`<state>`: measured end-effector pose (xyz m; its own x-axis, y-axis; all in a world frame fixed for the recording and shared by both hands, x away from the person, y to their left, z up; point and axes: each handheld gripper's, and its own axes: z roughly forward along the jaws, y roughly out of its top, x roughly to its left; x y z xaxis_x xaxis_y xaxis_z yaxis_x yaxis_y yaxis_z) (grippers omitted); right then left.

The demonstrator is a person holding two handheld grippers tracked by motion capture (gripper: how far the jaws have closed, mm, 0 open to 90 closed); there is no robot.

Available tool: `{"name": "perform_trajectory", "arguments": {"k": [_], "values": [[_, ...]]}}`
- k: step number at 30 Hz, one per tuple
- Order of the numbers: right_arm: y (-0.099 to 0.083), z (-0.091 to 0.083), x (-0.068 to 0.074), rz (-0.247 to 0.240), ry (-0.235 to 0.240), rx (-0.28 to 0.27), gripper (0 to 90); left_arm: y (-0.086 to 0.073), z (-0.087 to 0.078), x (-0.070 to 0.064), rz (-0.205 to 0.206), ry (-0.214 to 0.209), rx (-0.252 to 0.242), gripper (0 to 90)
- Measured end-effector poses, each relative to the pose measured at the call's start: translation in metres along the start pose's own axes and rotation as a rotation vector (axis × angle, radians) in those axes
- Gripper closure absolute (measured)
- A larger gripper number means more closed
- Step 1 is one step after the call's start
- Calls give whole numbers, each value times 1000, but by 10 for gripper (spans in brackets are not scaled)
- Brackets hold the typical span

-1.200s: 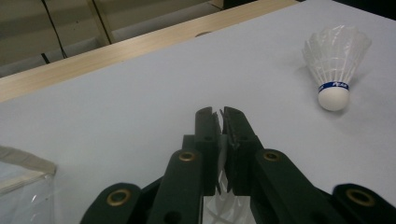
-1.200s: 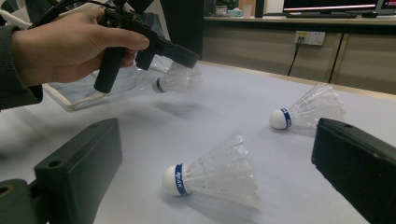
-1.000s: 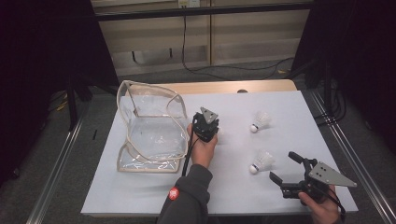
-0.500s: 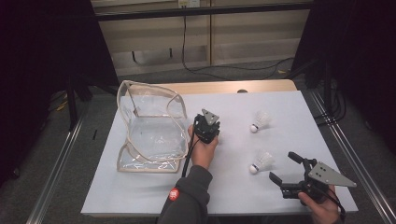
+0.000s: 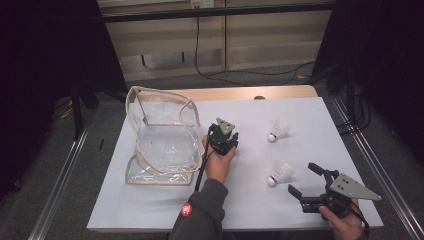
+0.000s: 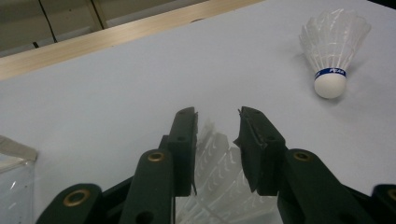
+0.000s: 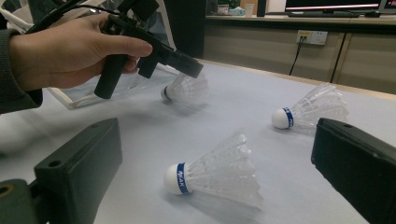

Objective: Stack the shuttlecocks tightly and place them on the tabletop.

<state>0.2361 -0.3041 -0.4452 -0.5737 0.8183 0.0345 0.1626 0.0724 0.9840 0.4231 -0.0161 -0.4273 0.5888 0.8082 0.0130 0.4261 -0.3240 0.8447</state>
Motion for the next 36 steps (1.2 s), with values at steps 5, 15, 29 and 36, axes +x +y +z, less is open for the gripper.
{"name": "perform_trajectory", "arguments": {"k": [5,15,29,36], "values": [[0,0,0,-1,1,0,15,2,0,-1,-8,-9,5,632],[0,0,0,3,0,-2,15,2,5,-5,-44,-17,28,625],[0,-1,0,8,-1,0,14,-1,7,-2,-64,20,64,797],[0,-1,0,3,-2,-4,13,2,1,4,-58,88,35,863]]}}
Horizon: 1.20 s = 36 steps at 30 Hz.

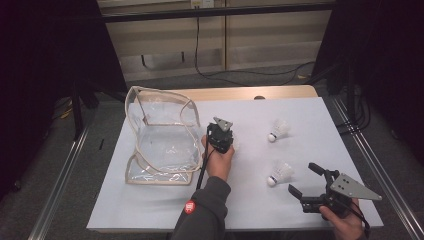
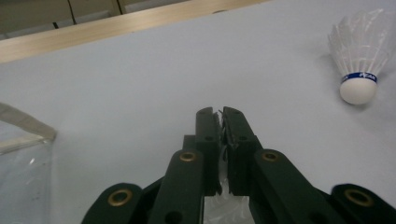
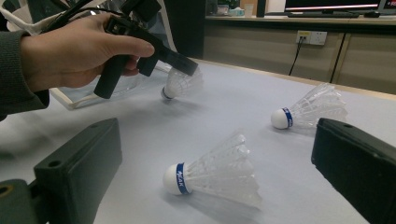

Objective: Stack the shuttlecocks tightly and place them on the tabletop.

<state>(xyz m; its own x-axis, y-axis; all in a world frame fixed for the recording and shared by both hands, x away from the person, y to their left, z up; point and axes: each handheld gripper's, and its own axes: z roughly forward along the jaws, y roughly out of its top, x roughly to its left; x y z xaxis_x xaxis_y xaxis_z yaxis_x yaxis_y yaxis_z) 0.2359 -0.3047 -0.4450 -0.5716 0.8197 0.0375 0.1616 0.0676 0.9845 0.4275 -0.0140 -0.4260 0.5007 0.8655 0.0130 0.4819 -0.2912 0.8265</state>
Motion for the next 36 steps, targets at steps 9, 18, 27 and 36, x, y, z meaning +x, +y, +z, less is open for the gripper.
{"name": "perform_trajectory", "arguments": {"k": [9,18,27,36], "values": [[0,0,0,1,1,-1,14,2,-3,5,28,53,-30,876],[0,0,0,-2,3,-1,13,3,-2,9,48,98,-40,876],[0,0,0,0,4,0,13,-2,2,11,65,115,-17,870],[0,0,0,-4,8,3,14,-2,3,6,46,51,-22,787]]}}
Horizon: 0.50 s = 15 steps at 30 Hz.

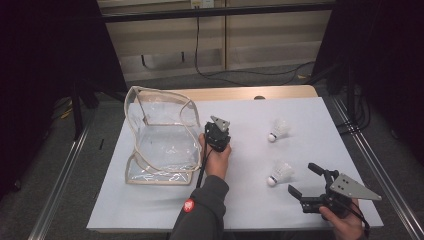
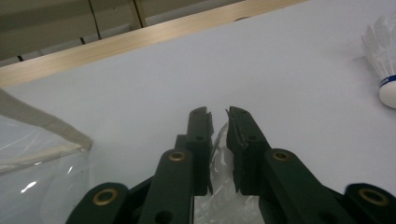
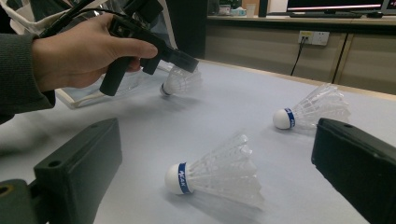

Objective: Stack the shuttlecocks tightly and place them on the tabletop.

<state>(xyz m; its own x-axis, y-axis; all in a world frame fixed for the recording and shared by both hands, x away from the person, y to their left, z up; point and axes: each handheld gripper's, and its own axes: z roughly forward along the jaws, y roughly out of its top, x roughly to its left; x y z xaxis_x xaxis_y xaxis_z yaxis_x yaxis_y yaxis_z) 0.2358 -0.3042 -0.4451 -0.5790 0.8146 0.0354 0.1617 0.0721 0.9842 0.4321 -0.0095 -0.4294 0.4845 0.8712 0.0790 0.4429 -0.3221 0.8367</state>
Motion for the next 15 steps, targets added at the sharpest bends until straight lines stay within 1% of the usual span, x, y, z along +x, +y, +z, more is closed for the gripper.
{"name": "perform_trajectory", "arguments": {"k": [1,7,9,11,13,15], "values": [[0,0,0,2,-1,3,14,0,1,-1,-1,-12,-1,781],[0,0,0,1,0,1,13,0,2,-4,-3,-27,7,746],[0,0,0,1,1,0,14,0,1,-4,-5,-28,10,744],[0,0,0,-2,-1,0,14,0,1,-5,-19,-29,3,739],[0,0,0,0,-1,2,14,0,0,-6,-11,-28,4,734],[0,0,0,0,-1,2,13,1,0,-6,-17,-33,3,737]]}}
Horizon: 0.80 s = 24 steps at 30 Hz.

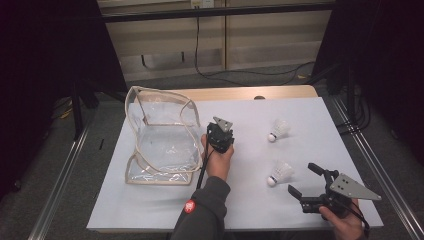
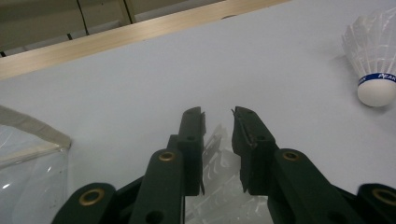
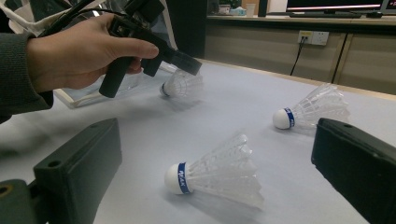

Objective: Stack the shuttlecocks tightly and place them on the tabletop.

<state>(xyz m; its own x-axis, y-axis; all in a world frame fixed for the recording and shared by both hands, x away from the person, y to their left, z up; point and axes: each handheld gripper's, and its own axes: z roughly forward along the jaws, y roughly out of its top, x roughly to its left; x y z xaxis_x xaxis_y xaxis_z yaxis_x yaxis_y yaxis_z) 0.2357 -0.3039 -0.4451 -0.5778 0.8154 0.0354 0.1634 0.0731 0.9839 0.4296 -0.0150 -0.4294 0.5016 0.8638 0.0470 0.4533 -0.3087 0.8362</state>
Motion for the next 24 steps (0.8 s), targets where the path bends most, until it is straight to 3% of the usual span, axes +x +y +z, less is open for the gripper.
{"name": "perform_trajectory", "arguments": {"k": [24], "values": [[0,0,0,-2,2,-1,13,4,5,-3,-33,-9,-19,772]]}}
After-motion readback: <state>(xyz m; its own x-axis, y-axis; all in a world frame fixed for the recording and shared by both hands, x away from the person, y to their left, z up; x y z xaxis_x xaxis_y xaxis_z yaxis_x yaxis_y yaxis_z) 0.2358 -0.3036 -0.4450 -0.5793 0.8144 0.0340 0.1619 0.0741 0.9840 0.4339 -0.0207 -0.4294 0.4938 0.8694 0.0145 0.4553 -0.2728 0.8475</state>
